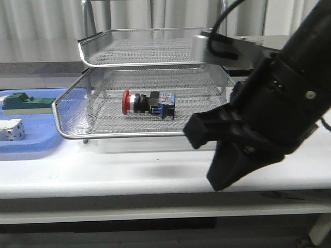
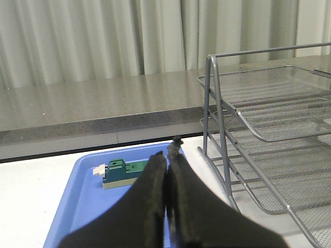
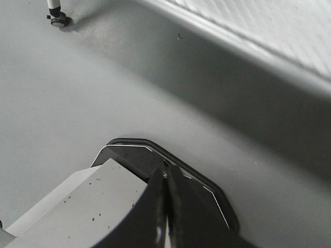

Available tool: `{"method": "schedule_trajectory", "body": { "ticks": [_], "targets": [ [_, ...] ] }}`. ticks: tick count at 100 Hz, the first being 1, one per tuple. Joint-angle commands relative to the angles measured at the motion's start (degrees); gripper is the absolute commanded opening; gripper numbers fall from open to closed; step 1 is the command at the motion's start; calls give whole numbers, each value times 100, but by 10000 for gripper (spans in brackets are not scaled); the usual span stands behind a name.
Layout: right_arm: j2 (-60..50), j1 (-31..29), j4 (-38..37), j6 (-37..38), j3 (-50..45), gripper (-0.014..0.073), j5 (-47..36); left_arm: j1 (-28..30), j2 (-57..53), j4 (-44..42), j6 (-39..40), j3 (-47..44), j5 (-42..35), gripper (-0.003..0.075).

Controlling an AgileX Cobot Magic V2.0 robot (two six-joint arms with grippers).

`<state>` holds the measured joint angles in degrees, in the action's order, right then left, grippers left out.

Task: Place button on rack with both arms
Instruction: 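Push the middle mesh tray back into the rack with the right gripper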

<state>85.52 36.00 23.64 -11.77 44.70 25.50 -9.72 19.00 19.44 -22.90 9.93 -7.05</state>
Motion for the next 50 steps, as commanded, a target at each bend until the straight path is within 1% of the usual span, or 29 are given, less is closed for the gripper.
{"method": "schedule_trajectory", "body": {
  "ticks": [1,32,50],
  "targets": [
    [109,76,87,-128,412,-66,-273,13,45,23,44,157,-430,-20],
    [852,88,41,-429,1264,-66,-288,13,45,23,44,157,-430,-20],
    [1090,83,-269,-429,1634,-66,-404,13,45,23,44,157,-430,-20]
  ]
}}
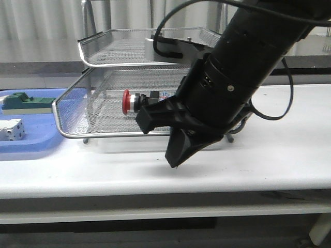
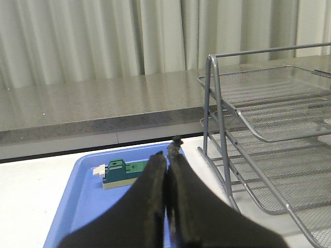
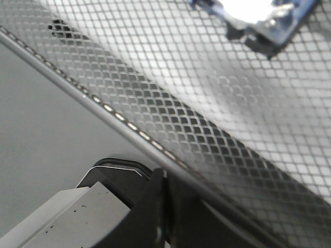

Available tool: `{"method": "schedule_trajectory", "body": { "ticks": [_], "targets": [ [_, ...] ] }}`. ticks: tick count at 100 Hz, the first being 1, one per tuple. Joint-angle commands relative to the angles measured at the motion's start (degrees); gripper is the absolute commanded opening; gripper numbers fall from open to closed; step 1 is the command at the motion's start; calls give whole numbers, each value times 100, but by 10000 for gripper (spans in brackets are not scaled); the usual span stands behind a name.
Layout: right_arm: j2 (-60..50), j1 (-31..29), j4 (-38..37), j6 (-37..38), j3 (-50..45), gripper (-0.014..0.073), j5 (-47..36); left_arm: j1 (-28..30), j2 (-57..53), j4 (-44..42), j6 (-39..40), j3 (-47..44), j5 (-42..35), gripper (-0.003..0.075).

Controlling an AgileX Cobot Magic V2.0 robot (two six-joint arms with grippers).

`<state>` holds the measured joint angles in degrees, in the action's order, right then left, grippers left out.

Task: Place button on rack with both arms
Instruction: 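Push the middle mesh tray back into the rack with the right gripper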

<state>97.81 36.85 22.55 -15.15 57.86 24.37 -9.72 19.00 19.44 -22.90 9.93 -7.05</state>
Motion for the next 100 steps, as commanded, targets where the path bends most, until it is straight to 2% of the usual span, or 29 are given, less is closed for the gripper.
{"method": "schedule_trajectory", "body": {
  "ticks": [1,81,100],
  "targets": [
    [-131,-1,-178,-91,348,-66,-299,13,45,23,44,157,-430,-20],
    [715,-759,-1128,-91,1836,-66,-981,13,45,23,44,157,-430,-20],
    [715,-760,-1129,-91,1920,-66,-783,13,45,23,44,157,-430,-20]
  ]
}}
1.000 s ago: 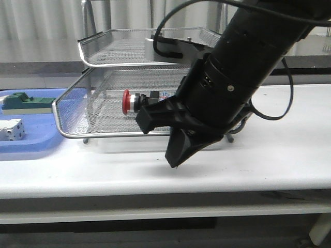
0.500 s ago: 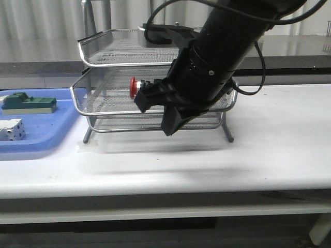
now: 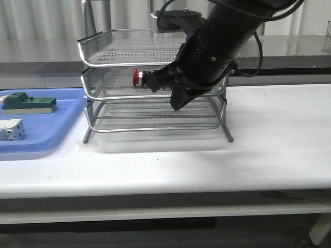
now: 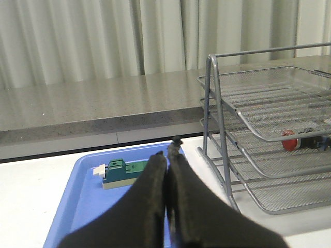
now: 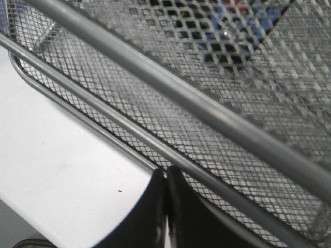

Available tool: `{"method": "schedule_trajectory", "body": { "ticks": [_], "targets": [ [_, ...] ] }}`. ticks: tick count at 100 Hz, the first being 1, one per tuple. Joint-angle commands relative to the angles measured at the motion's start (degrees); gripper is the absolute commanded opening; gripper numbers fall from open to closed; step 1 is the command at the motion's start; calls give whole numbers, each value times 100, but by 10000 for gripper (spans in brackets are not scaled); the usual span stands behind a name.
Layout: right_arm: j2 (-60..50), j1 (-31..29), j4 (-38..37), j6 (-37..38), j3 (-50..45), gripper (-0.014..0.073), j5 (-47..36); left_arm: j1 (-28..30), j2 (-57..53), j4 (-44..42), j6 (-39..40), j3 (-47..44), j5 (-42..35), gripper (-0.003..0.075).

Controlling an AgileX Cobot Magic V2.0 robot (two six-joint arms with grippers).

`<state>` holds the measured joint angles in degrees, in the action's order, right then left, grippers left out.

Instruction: Place button on rack with both arms

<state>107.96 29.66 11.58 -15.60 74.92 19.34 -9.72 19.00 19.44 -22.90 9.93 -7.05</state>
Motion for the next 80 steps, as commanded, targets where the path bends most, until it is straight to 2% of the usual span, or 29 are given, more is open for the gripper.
{"method": "schedule_trajectory", "body": {
  "ticks": [1,43,65,80],
  "targets": [
    [-300,-41,-31,-46,214,-66,-251,13,45,23,44,157,-430,-20],
    [-882,-41,-7,65,184,-58,1022,13,45,23,44,157,-430,-20],
    [-1818,-41,-182,78,-260,-57,1083,13,45,23,44,157,-430,-20],
    [-2549,-237,-563,499,-619,-57,1059,13,45,23,44,157,-430,-20]
  ]
}}
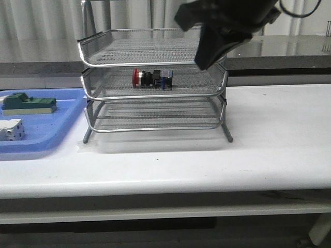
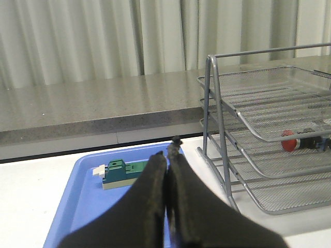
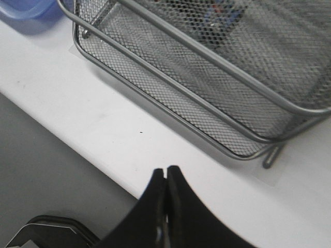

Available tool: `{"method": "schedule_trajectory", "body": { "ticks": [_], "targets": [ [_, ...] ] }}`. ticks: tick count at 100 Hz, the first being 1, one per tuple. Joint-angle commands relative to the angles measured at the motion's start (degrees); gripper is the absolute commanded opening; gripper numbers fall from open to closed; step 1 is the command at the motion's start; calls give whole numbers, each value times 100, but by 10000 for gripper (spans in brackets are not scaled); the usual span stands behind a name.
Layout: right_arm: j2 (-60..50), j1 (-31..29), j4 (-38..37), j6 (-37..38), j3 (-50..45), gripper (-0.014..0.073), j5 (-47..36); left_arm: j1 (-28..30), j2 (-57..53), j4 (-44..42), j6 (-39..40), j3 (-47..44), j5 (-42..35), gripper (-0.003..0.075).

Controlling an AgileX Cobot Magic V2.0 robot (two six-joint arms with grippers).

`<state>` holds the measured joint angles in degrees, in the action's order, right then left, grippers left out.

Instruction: Place button on rack with both arms

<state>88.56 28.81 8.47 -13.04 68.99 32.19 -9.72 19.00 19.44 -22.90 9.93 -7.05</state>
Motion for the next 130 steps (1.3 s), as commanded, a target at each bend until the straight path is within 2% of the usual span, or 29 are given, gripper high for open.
{"method": "schedule_trajectory", "body": {
  "ticks": [1,34,70,101,130],
  "targets": [
    [-679,-169,-277,266,-60,-57,-225,13,45,23,44,157,-430,-20],
    [-2566,-923,-1361,1473,-1130,-57,-181,13,45,23,44,157,-430,-20],
    [-4623,-1045,-2176,2773,-2526,-57,-176,13,45,23,44,157,-430,-20],
    [-6065,-1045,-2257,2956,-3384,-57,-134,13,45,23,44,157,-430,-20],
    [-6221,-1045,-2257,2956,-3444,-57,-143,13,45,23,44,157,-430,-20]
  ]
}}
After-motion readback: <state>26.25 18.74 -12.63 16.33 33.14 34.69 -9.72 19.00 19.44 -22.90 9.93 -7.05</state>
